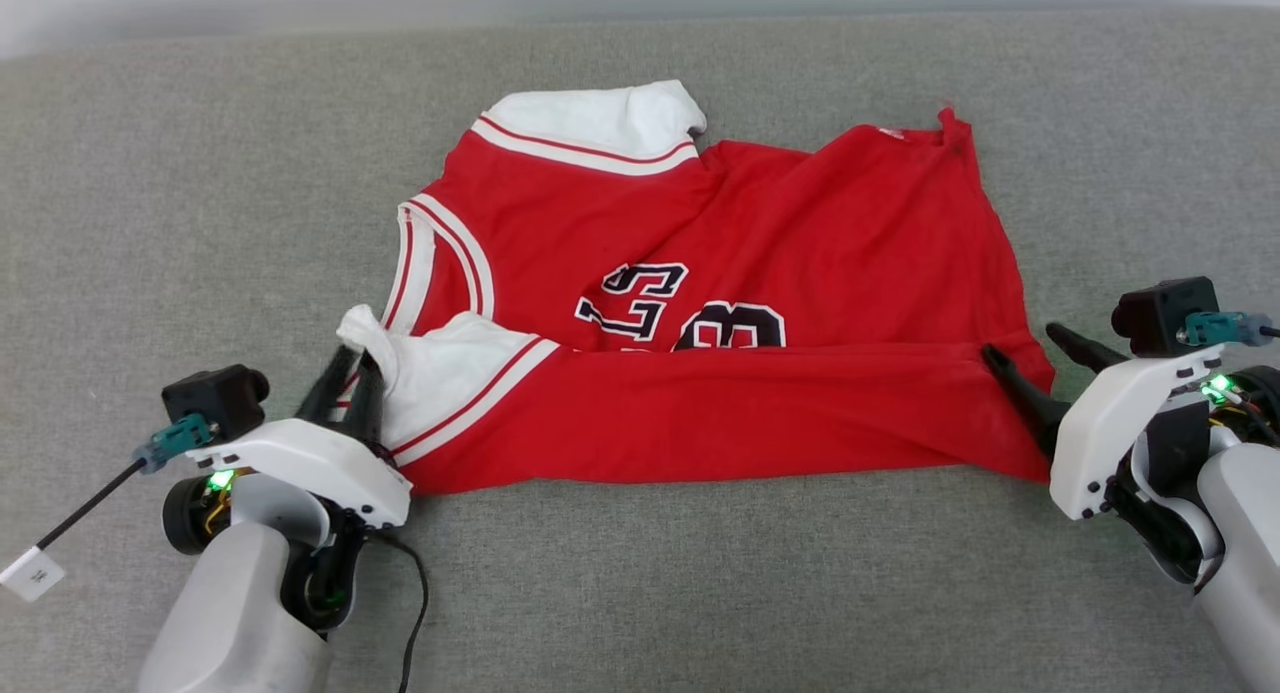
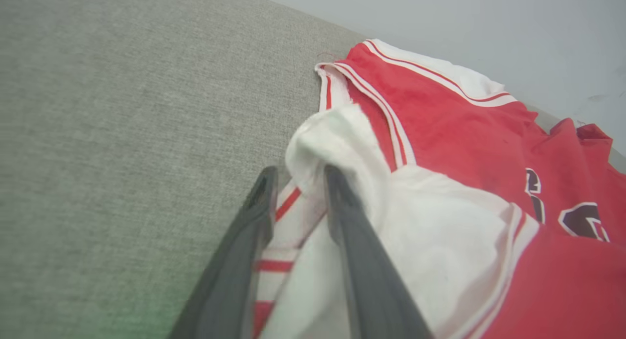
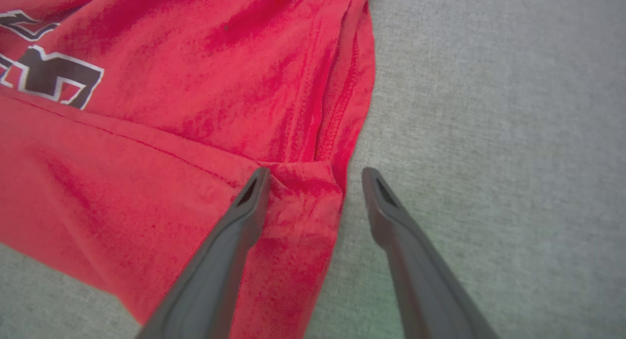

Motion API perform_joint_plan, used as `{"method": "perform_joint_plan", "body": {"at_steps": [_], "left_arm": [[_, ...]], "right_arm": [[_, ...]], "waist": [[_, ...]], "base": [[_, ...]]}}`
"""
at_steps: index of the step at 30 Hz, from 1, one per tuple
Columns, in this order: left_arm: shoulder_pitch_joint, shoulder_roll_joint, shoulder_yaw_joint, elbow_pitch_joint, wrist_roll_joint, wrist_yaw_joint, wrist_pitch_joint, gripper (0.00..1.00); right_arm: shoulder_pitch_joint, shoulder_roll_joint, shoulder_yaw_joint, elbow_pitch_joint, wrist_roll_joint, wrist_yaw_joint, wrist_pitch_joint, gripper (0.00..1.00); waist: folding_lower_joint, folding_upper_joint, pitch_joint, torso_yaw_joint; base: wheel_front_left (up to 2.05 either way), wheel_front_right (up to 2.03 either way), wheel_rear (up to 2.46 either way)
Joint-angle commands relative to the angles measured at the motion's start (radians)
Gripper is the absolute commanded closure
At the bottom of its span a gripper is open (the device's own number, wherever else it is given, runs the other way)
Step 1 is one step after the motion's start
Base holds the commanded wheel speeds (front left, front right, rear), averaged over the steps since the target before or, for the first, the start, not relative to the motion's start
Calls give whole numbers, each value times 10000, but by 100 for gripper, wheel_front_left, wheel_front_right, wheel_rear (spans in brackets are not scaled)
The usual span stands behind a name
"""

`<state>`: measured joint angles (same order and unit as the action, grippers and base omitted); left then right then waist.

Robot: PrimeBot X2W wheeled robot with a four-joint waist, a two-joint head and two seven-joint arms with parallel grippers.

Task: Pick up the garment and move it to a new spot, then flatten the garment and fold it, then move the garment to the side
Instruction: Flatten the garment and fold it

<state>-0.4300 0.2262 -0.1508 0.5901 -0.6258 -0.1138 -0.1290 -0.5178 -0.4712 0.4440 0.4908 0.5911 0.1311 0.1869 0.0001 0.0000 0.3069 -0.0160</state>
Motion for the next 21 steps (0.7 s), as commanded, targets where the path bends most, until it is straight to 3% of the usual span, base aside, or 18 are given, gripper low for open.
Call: {"method": "perform_joint_plan", "body": {"at_steps": [1, 8, 12, 18, 21], "left_arm": [[-99, 114, 15, 141, -74, -34, -117, 0], [226, 631, 127, 311, -186, -88, -317, 0], [412, 1205, 117, -7, 4, -95, -289, 0], [813, 2129, -221, -817, -76, -133, 1206, 0], [1260, 2731, -684, -1668, -799, -158, 3051, 0]], "right_arm": [[-186, 0, 89, 115, 71, -7, -448, 0], [58, 87, 282, 356, -353, -7, -2585, 0], [289, 289, -11, 477, -676, -7, -3710, 0], [772, 548, -675, 208, -1100, -7, -4190, 0], [1271, 679, -1209, -240, -1339, -7, -4266, 0]], "waist": [[-1, 0, -191, -31], [-1, 0, -1086, -268], [-1, 0, -1650, -432], [-1, 0, -2022, -682], [-1, 0, -2038, -833]], "base": [[0, 0, 0], [0, 0, 0], [0, 0, 0], [0, 0, 0], [0, 0, 0]]}}
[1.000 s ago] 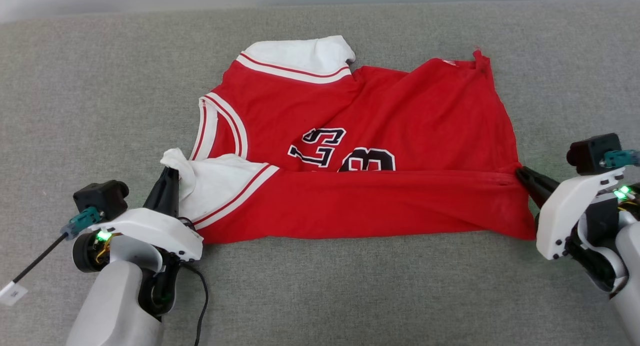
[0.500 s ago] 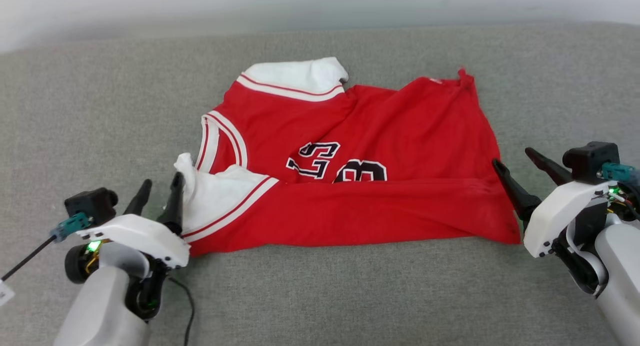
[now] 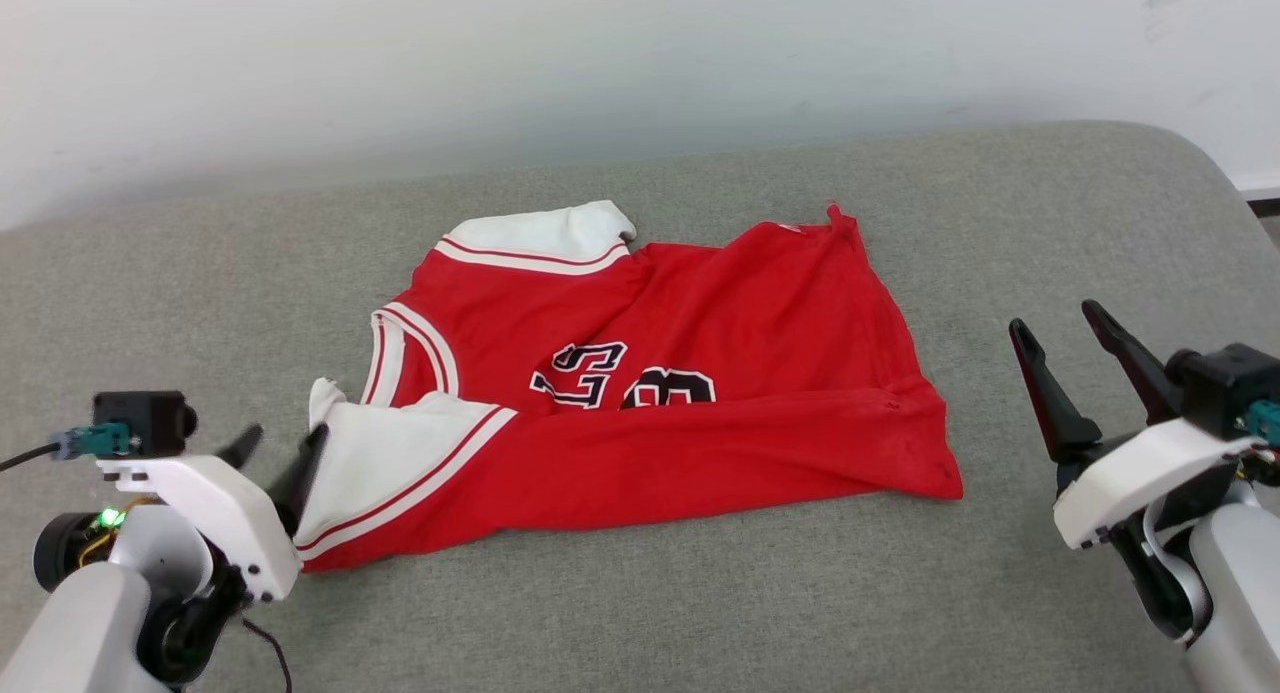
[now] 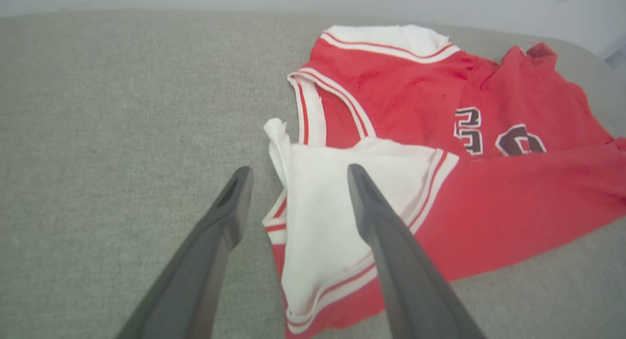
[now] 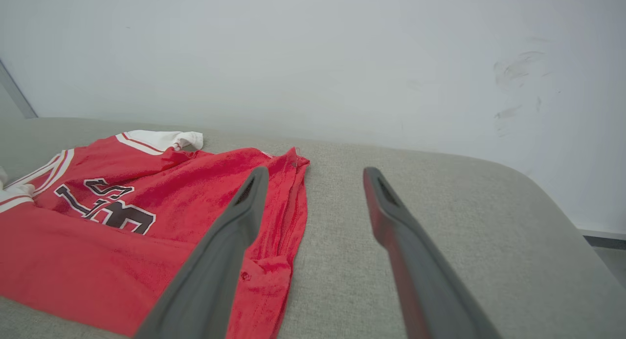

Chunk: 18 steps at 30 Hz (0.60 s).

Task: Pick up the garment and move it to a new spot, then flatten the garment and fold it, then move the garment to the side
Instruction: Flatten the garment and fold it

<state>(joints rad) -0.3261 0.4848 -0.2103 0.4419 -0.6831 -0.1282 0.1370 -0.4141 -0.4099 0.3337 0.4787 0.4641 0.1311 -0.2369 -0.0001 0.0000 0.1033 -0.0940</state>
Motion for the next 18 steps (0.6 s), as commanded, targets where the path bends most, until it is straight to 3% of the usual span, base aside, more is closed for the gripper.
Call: {"method": "perform_joint_plan", "body": {"at_steps": [1, 5, 10, 18], "left_arm": [[318, 379, -216, -437, -428, -15, 866, 0], [703, 1050, -556, -1219, -1436, -23, 2643, 0], [958, 1602, -544, -1300, -2065, 97, 4025, 0], [996, 1450, -914, -750, -2819, 610, 6019, 0]], "right_arm": [[357, 132, -246, -249, -132, -7, -40, 0], [820, 430, -653, -750, -402, -7, 74, 0], [1095, 833, -897, -1353, -577, -7, 301, 0], [1204, 1028, -1059, -1871, -645, -7, 599, 0]], "waist": [[1, 0, 16, -81], [1, 0, 209, -250], [1, 0, 563, -545], [1, 0, 1061, -867]], "base": [[0, 0, 0], [0, 0, 0], [0, 0, 0], [0, 0, 0]]}}
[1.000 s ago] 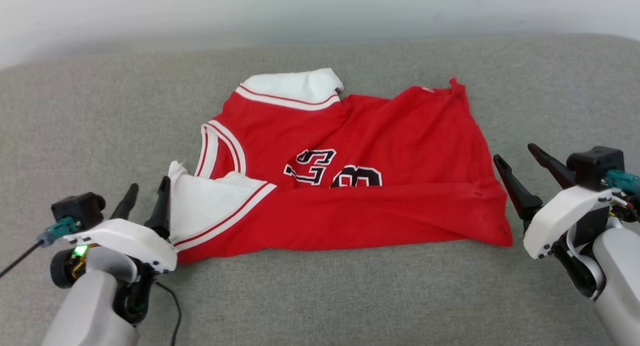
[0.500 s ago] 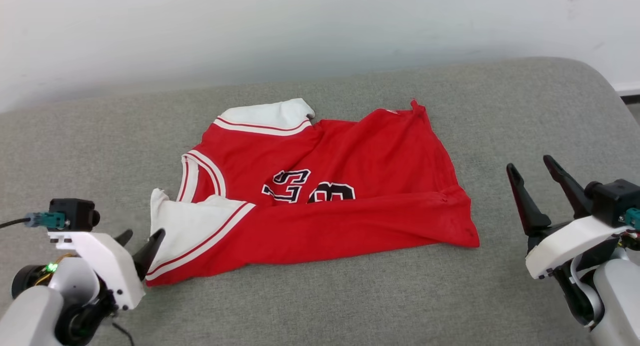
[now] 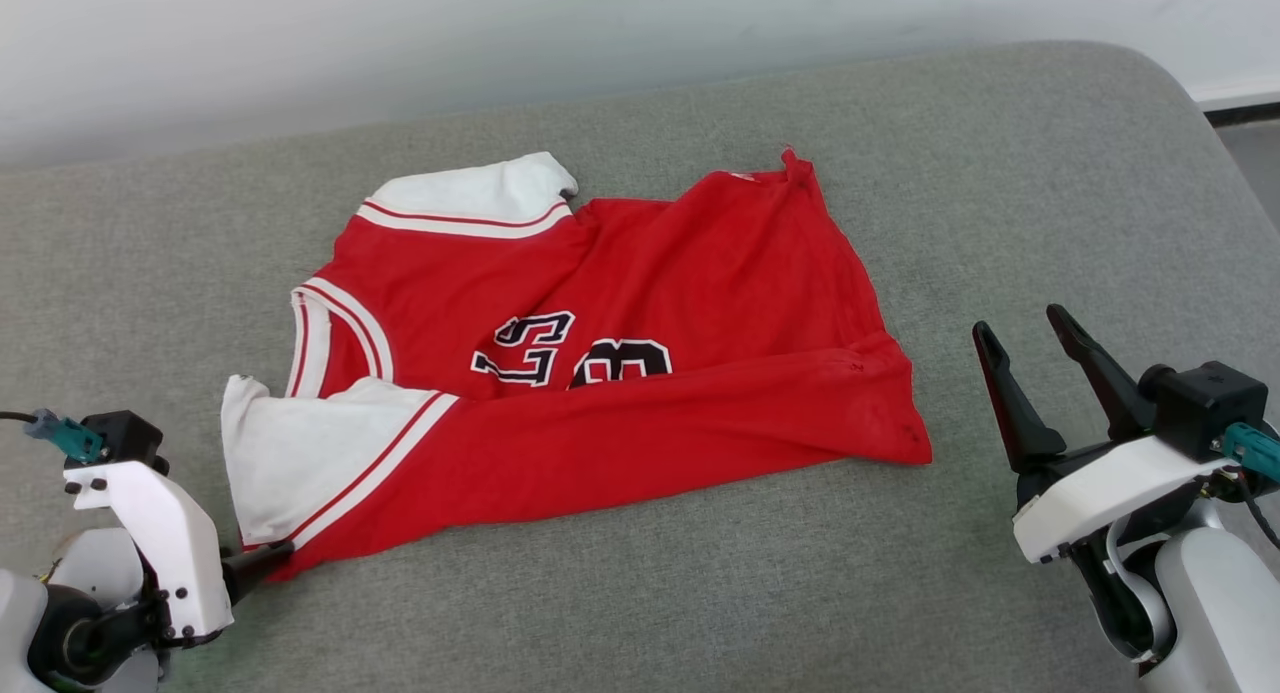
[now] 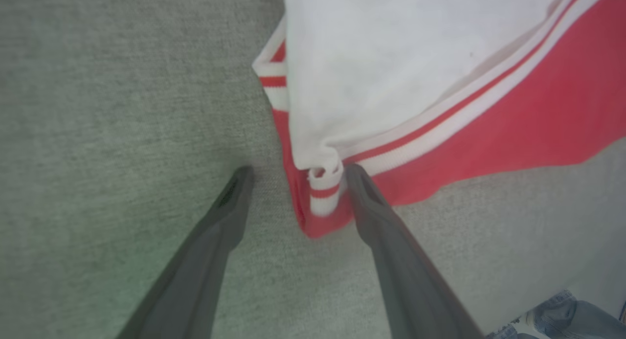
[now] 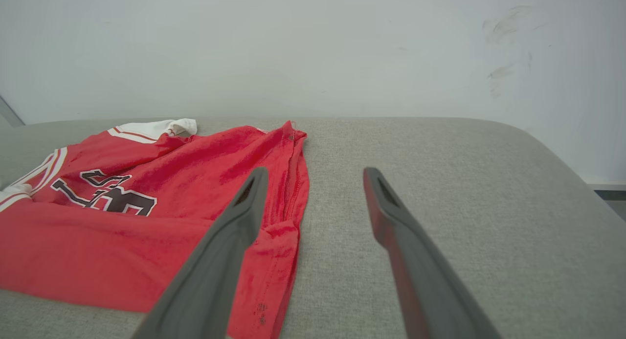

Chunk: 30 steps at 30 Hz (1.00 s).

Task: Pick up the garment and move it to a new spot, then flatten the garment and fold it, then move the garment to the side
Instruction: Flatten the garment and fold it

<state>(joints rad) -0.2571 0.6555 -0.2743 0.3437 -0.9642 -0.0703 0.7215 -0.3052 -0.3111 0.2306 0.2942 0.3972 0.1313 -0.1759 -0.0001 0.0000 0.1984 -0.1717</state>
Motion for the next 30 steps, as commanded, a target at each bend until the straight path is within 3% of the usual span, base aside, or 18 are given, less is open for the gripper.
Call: {"method": "perform_joint_plan", "body": {"at_steps": [1, 2, 5, 12, 19, 24, 30], "left_arm": [[281, -329, -351, 307, -37, 76, 325, 0], [260, -442, -394, 376, -109, 109, 399, 0], [191, -834, -513, 467, -212, 113, 408, 100], [-96, -978, -348, 272, 150, 167, -618, 100], [-431, -858, -207, -594, 685, 117, -1662, 100], [-585, -981, -230, -1321, 985, 266, -2141, 100], [-846, -1129, -401, -2030, 1290, 347, -2341, 100]], "right_arm": [[108, 60, -34, -72, 36, -9, 41, 0], [98, 73, -29, -112, 46, -9, 59, 0], [117, 84, -84, -144, 220, -9, 247, 0], [-39, -391, -437, 186, 920, -9, 1842, 0], [-435, -1058, -426, 435, 1948, -9, 5137, 0], [-819, -1031, -367, 543, 2589, -9, 6883, 0], [-1320, -733, -34, 1119, 2918, -9, 7882, 0]], "waist": [[1, 0, 161, -125], [1, 0, 197, -158], [1, 0, 258, -209], [1, 0, 54, 14], [1, 0, -24, 544], [1, 0, 188, 965], [1, 0, 600, 1498]], "base": [[0, 0, 0], [0, 0, 0], [0, 0, 0], [0, 0, 0], [0, 0, 0], [0, 0, 0], [0, 0, 0]]}}
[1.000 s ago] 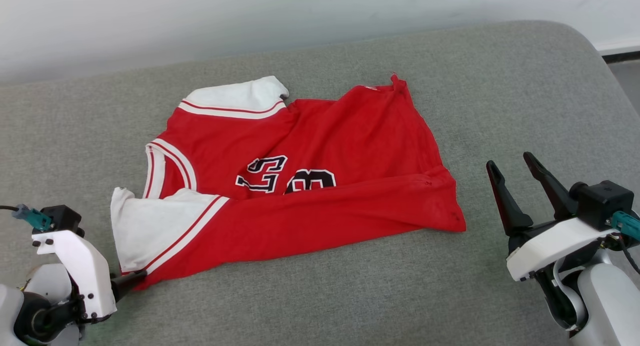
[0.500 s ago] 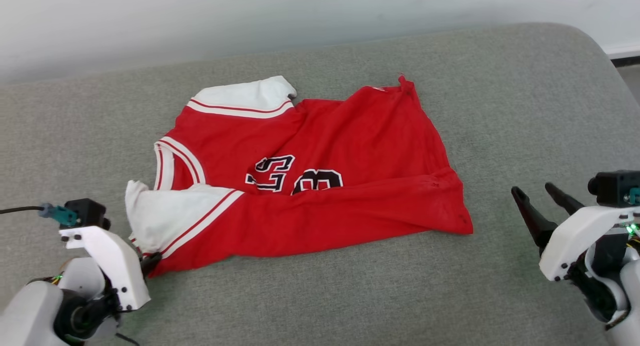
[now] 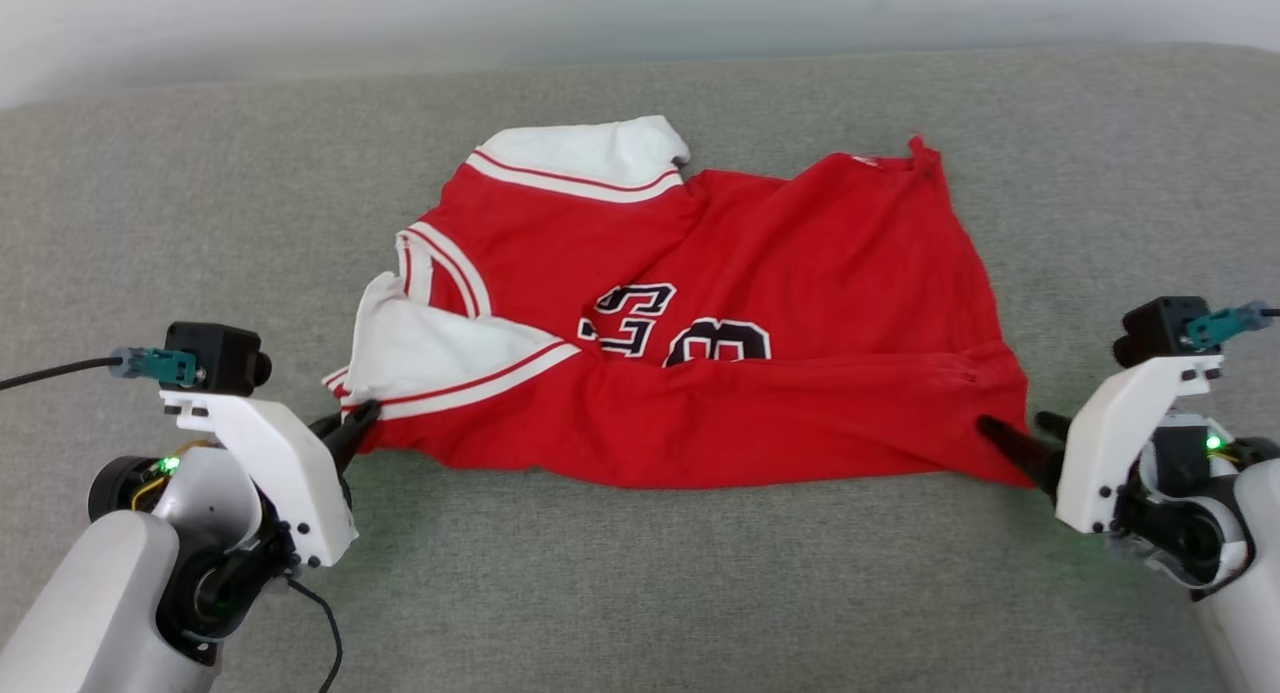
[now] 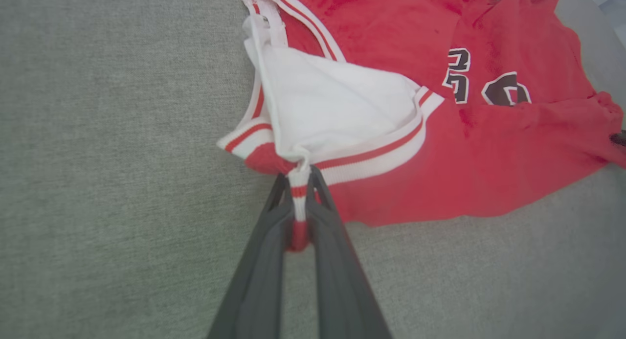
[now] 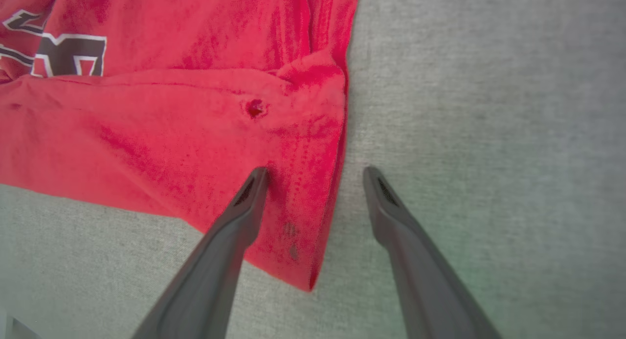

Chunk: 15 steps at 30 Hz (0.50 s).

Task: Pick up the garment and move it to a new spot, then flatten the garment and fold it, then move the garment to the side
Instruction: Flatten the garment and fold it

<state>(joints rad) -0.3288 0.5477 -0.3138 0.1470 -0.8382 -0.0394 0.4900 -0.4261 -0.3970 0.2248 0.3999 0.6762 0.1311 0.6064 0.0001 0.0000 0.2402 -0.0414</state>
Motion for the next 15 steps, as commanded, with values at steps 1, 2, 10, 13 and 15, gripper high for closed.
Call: {"method": "perform_joint_plan", "body": {"at_steps": [1, 2, 10, 13, 15], "left_arm": [[-170, -90, -7, -129, 73, 59, -106, 100], [-183, -99, -17, -169, 86, 49, -135, 100], [-79, -236, 56, -305, 113, 182, -529, 100], [-14, -278, 62, -241, 89, 183, -634, 100], [40, -283, 77, -198, 73, 182, -683, 100]], "right_arm": [[-172, 218, 57, 226, 265, -7, 196, 0], [-234, 265, 93, 394, 332, -7, 300, 0], [-249, 673, 810, 1430, 916, -1, 1136, 100], [-513, 486, 886, 1319, 997, 3, 910, 100], [-708, 302, 970, 1224, 922, -4, 704, 100]], "waist": [[-1, 0, 237, 265], [-1, 0, 273, 320], [-1, 0, 414, 518], [-1, 0, 391, 500], [-1, 0, 315, 449]], "base": [[0, 0, 0], [0, 0, 0], [0, 0, 0], [0, 0, 0], [0, 0, 0]]}}
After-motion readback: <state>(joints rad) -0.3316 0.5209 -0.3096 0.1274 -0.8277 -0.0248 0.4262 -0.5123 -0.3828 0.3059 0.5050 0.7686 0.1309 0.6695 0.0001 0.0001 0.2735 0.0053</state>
